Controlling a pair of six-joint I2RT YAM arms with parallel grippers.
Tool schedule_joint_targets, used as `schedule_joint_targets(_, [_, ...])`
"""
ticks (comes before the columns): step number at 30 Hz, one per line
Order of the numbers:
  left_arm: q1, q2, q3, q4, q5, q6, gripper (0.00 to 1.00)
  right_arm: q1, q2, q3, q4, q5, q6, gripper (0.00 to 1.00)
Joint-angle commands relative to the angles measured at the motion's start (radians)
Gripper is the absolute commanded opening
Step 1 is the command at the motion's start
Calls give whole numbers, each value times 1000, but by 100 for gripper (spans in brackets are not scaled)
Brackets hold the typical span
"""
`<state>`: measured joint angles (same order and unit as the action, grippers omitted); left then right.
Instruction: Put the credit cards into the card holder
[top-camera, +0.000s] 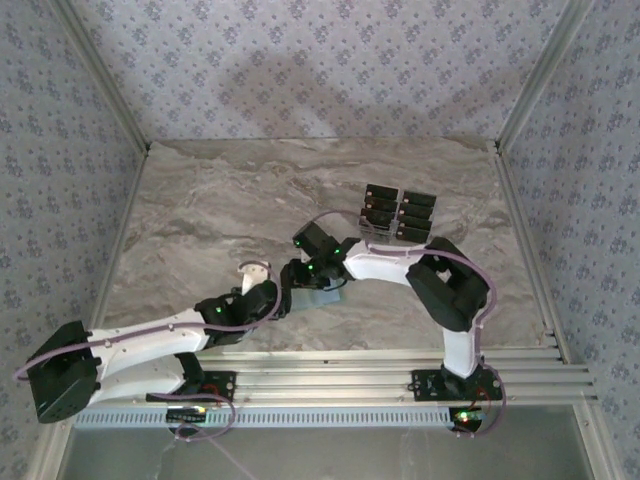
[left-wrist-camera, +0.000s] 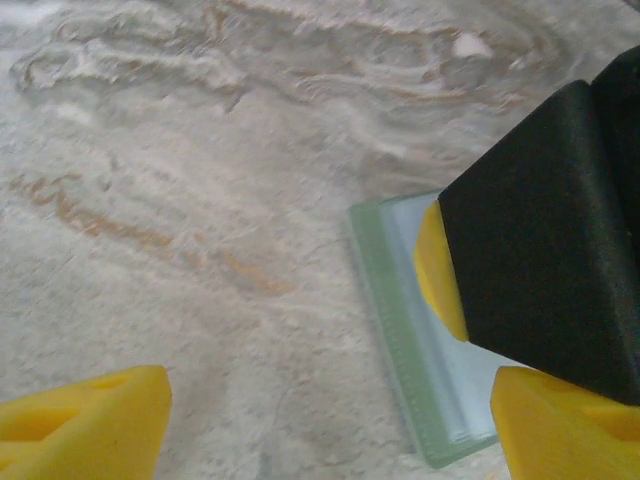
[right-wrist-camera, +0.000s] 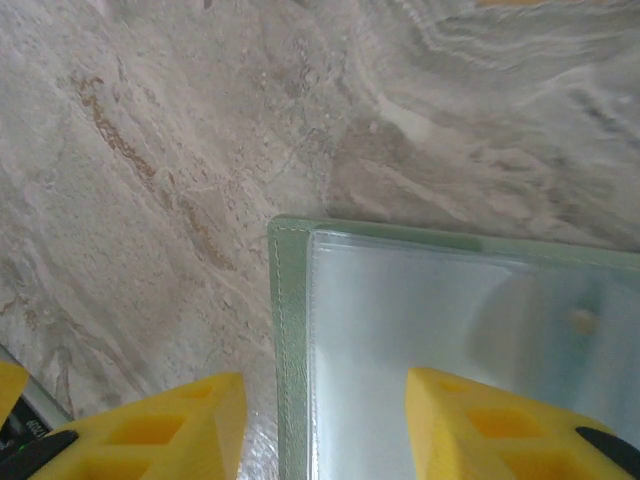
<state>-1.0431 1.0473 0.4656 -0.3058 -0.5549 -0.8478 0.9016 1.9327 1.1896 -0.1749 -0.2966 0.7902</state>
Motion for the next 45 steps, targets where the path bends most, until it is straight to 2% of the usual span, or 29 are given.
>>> schedule_joint_targets(1, [16, -11, 15, -17, -91, -67, 84, 16, 30, 27, -55, -10, 1, 48])
schedule_joint_targets(8, [91, 22, 5, 28, -22, -48, 86, -36, -128, 30, -114, 3, -67, 48])
schedule_joint_targets(13, [138, 53, 14, 81, 45, 13, 88, -149, -259, 34, -268, 61, -219, 48])
schedule_joint_targets(20, [205, 138, 60, 159, 162, 88, 92, -326, -336, 38, -419, 343, -516, 47])
schedule_joint_targets(26, [285, 193, 115, 173, 223, 130, 92, -360, -276, 67, -470, 475, -769, 42])
schedule_joint_targets(30, [346, 194, 138, 172, 271, 153, 93, -355, -219, 82, -476, 602, -854, 40])
schedule_joint_targets(36, [384, 183, 145, 164, 298, 164, 93, -349, -152, 103, -453, 695, -900, 39])
schedule_joint_targets(45, [391, 189, 128, 180, 317, 151, 93, -328, -36, 178, -447, 740, -939, 39])
